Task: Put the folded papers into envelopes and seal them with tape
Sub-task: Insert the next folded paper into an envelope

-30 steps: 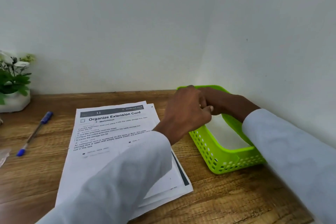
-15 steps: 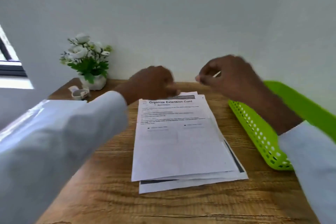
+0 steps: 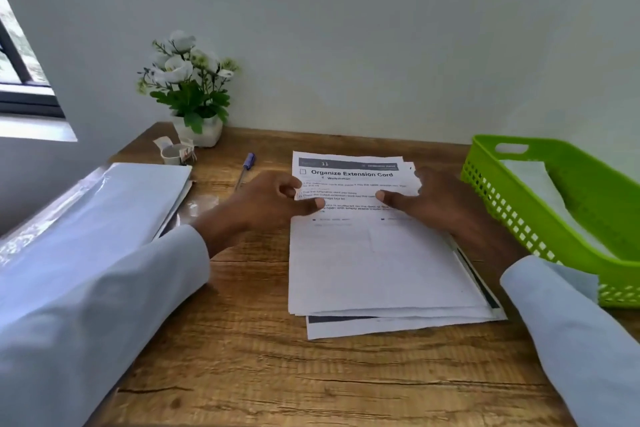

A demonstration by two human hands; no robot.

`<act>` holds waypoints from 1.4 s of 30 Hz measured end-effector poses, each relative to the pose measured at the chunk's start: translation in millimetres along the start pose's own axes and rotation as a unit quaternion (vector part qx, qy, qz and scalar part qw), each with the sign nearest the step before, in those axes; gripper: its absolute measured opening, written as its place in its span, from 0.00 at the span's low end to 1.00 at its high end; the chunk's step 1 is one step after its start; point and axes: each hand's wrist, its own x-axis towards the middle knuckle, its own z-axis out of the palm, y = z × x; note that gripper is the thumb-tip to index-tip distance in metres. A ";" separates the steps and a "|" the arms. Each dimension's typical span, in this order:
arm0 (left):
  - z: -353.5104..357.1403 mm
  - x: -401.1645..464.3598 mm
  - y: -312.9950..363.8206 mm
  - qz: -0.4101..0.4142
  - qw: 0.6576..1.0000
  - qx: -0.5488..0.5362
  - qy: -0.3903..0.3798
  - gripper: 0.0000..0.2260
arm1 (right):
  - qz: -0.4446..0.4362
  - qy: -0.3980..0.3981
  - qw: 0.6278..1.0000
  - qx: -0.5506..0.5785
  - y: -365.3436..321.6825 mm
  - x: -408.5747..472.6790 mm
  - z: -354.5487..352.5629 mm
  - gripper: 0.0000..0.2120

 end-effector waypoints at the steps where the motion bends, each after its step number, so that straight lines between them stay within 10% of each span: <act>1: 0.9 1.5 0.5 -0.004 0.999 -0.032 0.008 0.30 | 0.006 -0.001 0.999 0.050 0.7 -0.4 -1.4 0.33; 12: -10.4 11.5 -10.9 -0.061 0.919 -0.388 0.040 0.29 | 0.089 -0.071 0.875 0.471 5.7 -5.2 -4.1 0.17; 22: -2.1 13.6 -16.6 0.004 0.962 -0.253 0.106 0.32 | 0.054 -0.081 0.775 0.625 7.6 -0.9 -7.5 0.21; 25: -2.1 12.0 -17.3 0.033 0.946 -0.322 0.017 0.26 | 0.040 -0.052 0.751 0.657 4.7 -0.2 -5.8 0.21; 42: 1.4 10.7 -18.0 0.035 0.887 -0.460 0.012 0.13 | -0.051 -0.152 0.755 0.636 5.6 -6.5 3.0 0.20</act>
